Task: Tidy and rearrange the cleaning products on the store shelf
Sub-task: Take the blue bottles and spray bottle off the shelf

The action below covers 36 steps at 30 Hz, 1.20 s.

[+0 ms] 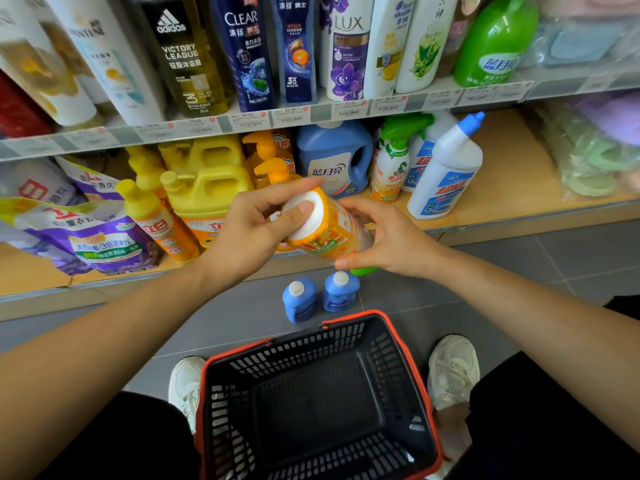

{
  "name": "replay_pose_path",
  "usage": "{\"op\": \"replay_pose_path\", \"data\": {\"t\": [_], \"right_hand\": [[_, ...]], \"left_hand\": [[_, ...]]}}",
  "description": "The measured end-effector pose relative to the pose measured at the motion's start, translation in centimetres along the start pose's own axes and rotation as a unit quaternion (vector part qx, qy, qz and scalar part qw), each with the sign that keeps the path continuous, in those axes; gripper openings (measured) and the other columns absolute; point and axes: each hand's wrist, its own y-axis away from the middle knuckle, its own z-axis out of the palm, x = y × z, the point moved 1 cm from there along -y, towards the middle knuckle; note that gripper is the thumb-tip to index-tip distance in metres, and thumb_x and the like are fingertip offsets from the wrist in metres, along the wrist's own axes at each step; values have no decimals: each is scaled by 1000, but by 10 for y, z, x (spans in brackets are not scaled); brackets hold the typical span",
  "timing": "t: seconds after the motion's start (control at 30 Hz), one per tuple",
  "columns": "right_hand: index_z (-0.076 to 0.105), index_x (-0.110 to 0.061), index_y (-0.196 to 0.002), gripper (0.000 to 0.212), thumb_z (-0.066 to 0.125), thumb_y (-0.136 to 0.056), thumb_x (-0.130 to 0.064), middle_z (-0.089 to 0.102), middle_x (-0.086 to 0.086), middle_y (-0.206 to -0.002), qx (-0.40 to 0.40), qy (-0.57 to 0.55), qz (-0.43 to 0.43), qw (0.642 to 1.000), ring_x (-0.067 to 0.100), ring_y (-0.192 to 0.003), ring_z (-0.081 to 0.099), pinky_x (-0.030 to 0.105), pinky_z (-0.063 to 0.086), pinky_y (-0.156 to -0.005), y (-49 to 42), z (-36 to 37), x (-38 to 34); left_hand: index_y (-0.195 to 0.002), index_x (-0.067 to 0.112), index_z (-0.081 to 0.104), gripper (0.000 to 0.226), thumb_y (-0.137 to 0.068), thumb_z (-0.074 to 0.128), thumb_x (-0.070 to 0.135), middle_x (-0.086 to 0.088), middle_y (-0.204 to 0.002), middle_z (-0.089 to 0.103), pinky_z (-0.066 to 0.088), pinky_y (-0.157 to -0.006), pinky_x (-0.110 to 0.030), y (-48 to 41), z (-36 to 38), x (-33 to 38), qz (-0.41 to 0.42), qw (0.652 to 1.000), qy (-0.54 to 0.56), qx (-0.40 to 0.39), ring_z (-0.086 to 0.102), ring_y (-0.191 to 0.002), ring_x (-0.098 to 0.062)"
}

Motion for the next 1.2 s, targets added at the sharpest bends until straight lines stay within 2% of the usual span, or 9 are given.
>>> {"op": "replay_pose_path", "data": {"t": [0.13, 0.17, 0.27, 0.37, 0.53, 0.67, 0.83, 1.03, 1.2], "right_hand": [[54, -10, -131, 73, 90, -67, -8, 66, -1, -121, 17, -17, 8, 1000, -8, -103, 61, 11, 47, -87, -1, -1, 0], [54, -12, -131, 73, 90, -68, -7, 66, -2, -120, 21, -22, 10, 1000, -7, -103, 62, 11, 48, -87, -1, -1, 0], [53, -16, -129, 71, 89, -68, -6, 65, -7, -118, 30, -33, 17, 999, -8, -104, 62, 11, 48, -87, -2, 0, -1], [53, -14, -131, 72, 88, -69, -5, 66, -8, -118, 36, -45, 28, 998, -6, -106, 63, 12, 49, -87, -2, 1, 0], [56, -14, -132, 70, 88, -70, -7, 69, -7, -116, 54, -62, 42, 996, -4, -100, 65, 15, 51, -83, -2, -2, -1], [59, -20, -126, 62, 86, -72, -3, 70, -19, -102, 67, -77, 45, 994, -11, -88, 65, 9, 49, -76, -3, -5, -3], [51, -13, -138, 78, 87, -69, -2, 65, -1, -122, 85, -103, 36, 990, -6, -103, 63, 14, 50, -85, -2, -8, -8], [51, -12, -137, 76, 88, -70, -6, 65, 7, -126, 111, -108, 32, 987, 16, -113, 65, 33, 55, -95, -3, -12, -12], [53, -21, -129, 69, 88, -71, -7, 66, -7, -116, 119, -111, 33, 986, -7, -99, 63, 13, 50, -83, -6, -14, -12]], "left_hand": [[-139, 23, 55, 45, -94, 61, 26, -2, -153, 47, 49, -101, -18, 3, 2, 3, 71, 993, -85, -30, 42, -142, -5], [-140, 22, 53, 47, -94, 61, 25, -1, -156, 43, 48, -100, -17, 4, 3, 4, 80, 991, -101, -35, 39, -144, -2], [-141, 18, 52, 49, -94, 63, 23, -3, -158, 40, 49, -108, -31, 6, 4, 7, 113, 981, -158, -28, 37, -146, -6], [-135, 9, 60, 44, -93, 67, 18, -9, -148, 53, 44, -112, -49, 6, 3, 9, 172, 955, -242, 12, 47, -140, -21], [-115, 8, 75, 34, -84, 79, 22, -5, -124, 70, 55, -95, -43, 4, -1, 13, 203, 930, -293, 87, 65, -118, -19], [-108, 9, 76, 38, -81, 78, 36, 0, -113, 72, 60, -83, -30, 3, -2, 15, 165, 944, -253, 135, 68, -107, -9], [-111, 15, 70, 40, -77, 80, 35, 0, -112, 65, 62, -78, -31, -5, -2, 12, 101, 971, -173, 134, 68, -102, -11], [-125, 17, 67, 37, -89, 73, 14, -7, -122, 55, 56, -85, -19, -11, 2, 6, 174, 968, -165, 72, 59, -117, -15], [-132, 22, 52, 58, -83, 80, 10, 3, -133, 53, 58, -83, -22, -14, 7, -5, 130, 983, -70, 106, 65, -116, -16]]}}
